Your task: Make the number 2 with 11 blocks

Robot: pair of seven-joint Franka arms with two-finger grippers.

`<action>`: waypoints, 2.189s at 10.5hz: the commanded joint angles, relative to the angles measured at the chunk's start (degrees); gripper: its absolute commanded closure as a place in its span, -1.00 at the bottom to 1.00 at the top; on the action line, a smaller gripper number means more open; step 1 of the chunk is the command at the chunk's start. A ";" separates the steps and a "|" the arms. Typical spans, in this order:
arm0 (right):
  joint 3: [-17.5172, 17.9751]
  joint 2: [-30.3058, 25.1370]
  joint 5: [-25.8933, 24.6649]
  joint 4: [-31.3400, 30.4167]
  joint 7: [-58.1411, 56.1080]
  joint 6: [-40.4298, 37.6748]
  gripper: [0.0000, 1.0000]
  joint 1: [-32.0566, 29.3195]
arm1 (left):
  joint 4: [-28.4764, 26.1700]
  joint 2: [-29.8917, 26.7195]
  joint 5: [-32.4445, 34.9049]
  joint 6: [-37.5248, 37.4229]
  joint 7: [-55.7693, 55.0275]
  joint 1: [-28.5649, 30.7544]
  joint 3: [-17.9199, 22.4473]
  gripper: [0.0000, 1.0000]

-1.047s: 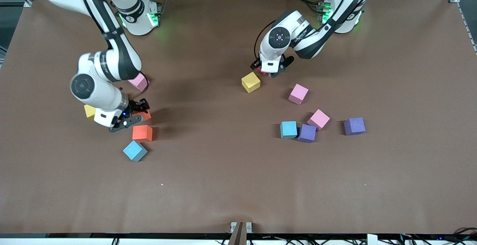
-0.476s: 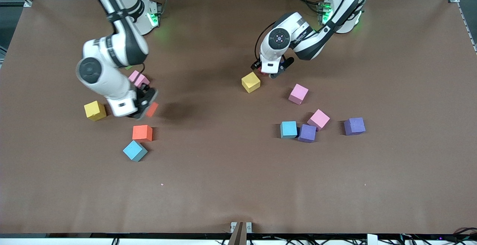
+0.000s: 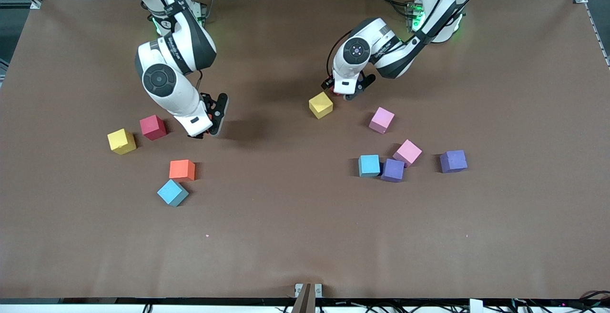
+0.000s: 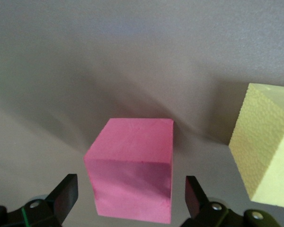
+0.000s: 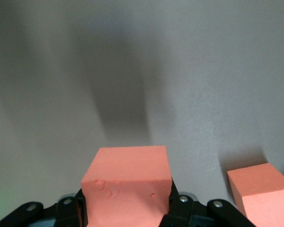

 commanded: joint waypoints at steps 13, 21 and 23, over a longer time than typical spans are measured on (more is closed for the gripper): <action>-0.43 -1.35 -0.65 -1.50 -9.01 -2.30 0.19 -7.65 | 18.31 4.82 8.96 -8.16 10.27 -25.34 4.49 1.00; -0.43 -1.26 -0.65 -1.58 -10.60 -2.39 0.19 -8.44 | 21.74 9.29 8.08 -8.34 19.03 -29.93 11.19 1.00; -0.43 -1.18 -0.65 -1.58 -11.21 -2.39 0.19 -8.44 | 21.48 9.56 7.99 -9.47 18.41 -30.81 11.19 1.00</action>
